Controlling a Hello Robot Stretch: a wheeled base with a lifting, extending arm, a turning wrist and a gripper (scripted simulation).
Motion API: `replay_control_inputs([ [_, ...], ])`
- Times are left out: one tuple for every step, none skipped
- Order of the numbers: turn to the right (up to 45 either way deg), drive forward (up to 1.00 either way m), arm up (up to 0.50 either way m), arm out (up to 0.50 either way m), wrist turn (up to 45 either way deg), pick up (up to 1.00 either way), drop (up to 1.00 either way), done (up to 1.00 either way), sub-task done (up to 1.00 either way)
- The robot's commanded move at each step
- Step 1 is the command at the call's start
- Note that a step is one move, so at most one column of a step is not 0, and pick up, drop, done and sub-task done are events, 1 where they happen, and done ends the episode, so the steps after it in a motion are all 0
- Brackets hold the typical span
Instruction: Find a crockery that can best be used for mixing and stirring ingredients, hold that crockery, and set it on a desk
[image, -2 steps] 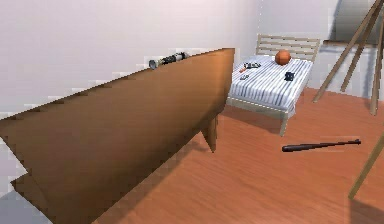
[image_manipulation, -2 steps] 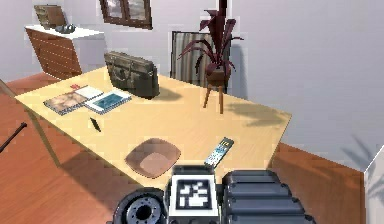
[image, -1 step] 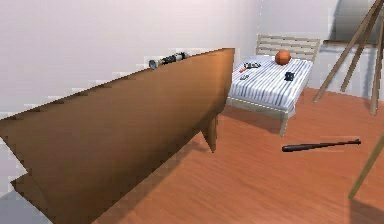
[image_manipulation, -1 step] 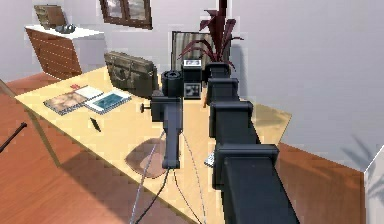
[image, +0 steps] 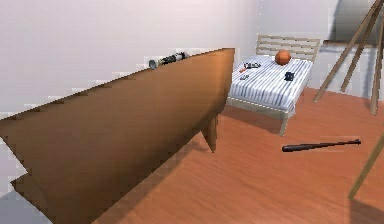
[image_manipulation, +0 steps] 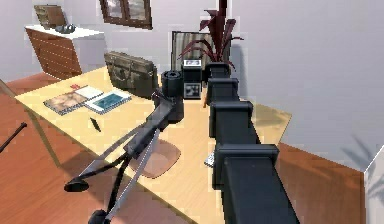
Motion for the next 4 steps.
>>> replay_control_inputs([
  [0.0, 0.0, 0.0, 0.0, 45.0, 0.0, 0.0, 0.0, 0.0],
  [0.0, 0.0, 0.0, 0.0, 45.0, 0.0, 0.0, 0.0, 0.0],
  [0.0, 0.0, 0.0, 0.0, 12.0, 0.0, 0.0, 0.0, 0.0],
  [0.0, 0.0, -0.3, 0.0, 0.0, 0.0, 0.0, 0.0, 0.0],
])
